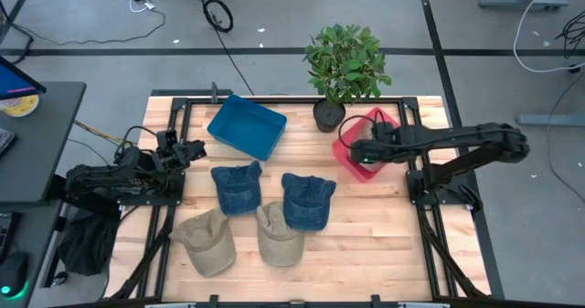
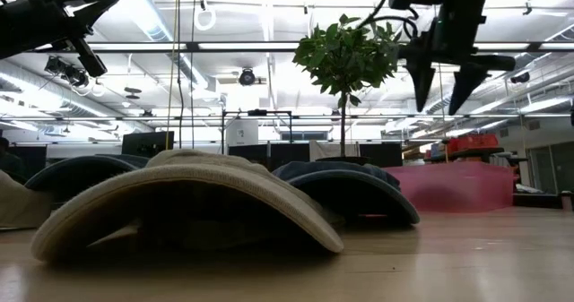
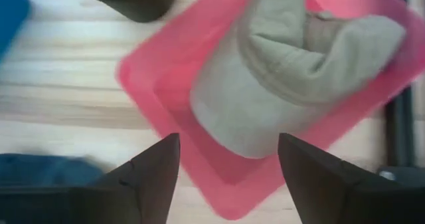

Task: Pick & Place hat
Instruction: Put the right brown cap into the red bin

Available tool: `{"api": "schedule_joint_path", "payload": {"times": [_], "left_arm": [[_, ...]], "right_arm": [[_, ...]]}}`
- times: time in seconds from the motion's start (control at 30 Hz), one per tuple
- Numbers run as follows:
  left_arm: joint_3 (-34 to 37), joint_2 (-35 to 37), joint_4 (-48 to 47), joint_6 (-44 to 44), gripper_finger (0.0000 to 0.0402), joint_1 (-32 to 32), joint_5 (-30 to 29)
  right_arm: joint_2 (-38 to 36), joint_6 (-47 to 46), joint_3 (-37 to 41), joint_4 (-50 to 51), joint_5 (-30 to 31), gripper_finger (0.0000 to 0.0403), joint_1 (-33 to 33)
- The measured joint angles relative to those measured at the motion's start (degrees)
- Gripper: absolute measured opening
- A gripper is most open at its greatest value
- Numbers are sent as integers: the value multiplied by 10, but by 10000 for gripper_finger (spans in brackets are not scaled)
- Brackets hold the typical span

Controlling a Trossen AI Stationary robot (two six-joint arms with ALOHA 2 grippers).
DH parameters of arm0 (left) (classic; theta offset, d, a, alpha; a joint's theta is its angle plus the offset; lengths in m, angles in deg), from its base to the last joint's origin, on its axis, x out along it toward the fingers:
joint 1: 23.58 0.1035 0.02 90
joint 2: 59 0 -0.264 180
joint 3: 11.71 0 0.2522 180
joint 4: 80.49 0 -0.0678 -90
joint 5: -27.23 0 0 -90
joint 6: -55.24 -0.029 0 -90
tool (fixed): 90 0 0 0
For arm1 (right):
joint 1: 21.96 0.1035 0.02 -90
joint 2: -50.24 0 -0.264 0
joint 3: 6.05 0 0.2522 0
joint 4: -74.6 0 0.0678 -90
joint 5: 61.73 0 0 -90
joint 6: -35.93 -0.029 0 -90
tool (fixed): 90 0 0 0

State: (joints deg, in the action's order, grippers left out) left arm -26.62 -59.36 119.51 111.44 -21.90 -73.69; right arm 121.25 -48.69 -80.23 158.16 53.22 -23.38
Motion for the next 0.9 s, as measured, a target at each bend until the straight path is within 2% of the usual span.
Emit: {"api": "schedule_joint_path", "payload": {"times": [0.17, 0.33, 0.53, 0.67, 0.77, 0.9], "left_arm": [[0, 0, 0, 0, 3, 0, 0], [0, 0, 0, -14, 3, 0, 0], [0, 0, 0, -14, 3, 0, 0], [0, 0, -1, -14, 3, 0, 0], [0, 0, -3, -15, 3, 0, 0], [0, 0, -7, -14, 3, 0, 0]], "right_arm": [[-5, 9, 0, -59, 3, 251, -1], [-5, 24, 0, -113, 34, 251, -2], [-5, -19, 0, -62, 25, 251, -34], [-5, -14, 0, -38, 24, 251, -71], [-3, 31, 0, -24, 24, 251, -105], [8, 147, 0, -8, 17, 251, -160]]}}
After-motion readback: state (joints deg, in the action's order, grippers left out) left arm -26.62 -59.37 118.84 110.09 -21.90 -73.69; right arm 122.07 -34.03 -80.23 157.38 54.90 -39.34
